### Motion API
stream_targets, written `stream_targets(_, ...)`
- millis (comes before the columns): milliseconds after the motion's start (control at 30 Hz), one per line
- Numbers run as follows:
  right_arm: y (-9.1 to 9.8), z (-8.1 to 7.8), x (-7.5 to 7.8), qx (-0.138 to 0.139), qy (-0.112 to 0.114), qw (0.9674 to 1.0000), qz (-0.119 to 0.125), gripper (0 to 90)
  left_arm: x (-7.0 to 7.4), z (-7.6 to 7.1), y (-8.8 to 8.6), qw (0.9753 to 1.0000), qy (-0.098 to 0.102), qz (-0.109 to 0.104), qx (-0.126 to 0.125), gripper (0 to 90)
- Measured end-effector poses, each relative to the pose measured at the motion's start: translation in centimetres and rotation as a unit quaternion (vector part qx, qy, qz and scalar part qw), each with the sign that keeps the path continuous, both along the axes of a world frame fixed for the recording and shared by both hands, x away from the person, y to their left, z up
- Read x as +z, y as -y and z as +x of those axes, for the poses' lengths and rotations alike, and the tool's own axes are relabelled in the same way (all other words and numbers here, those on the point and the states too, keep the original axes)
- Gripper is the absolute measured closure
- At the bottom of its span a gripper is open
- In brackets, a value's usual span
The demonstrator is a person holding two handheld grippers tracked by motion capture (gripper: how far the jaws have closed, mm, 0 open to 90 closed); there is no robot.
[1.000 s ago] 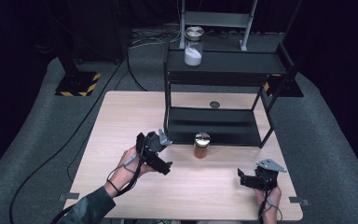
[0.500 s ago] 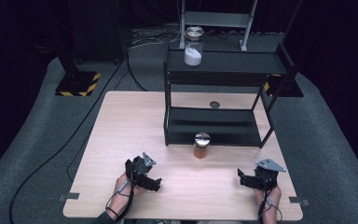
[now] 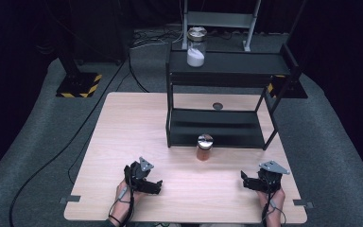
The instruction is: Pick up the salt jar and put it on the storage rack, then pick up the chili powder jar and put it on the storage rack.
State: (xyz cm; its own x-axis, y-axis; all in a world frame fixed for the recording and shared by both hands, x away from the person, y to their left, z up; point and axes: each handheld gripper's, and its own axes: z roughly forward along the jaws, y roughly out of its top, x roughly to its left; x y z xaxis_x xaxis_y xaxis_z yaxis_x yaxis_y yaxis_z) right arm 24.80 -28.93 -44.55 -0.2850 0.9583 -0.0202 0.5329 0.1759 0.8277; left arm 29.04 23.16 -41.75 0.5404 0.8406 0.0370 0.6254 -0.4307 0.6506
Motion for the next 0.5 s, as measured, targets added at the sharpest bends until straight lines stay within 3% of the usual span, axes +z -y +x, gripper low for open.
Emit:
stream_targets(233,-0.7,0.1,0.1,-0.006,-0.003,0.9998,-0.017,0.0,-0.6,0.1,-0.6,0.9997,-0.002,-0.023,0.006,0.2)
stream_targets(367,-0.9,0.2,0.3,-0.005,-0.01,0.9997,-0.024,0.0,-1.2,-0.3,-1.0,0.9994,0.01,-0.032,0.006,0.1)
stream_targets(500,-0.6,0.5,0.6,-0.005,-0.021,0.9997,-0.014,0.0,-1.9,-1.0,-1.4,0.9987,0.027,-0.043,0.007,0.0)
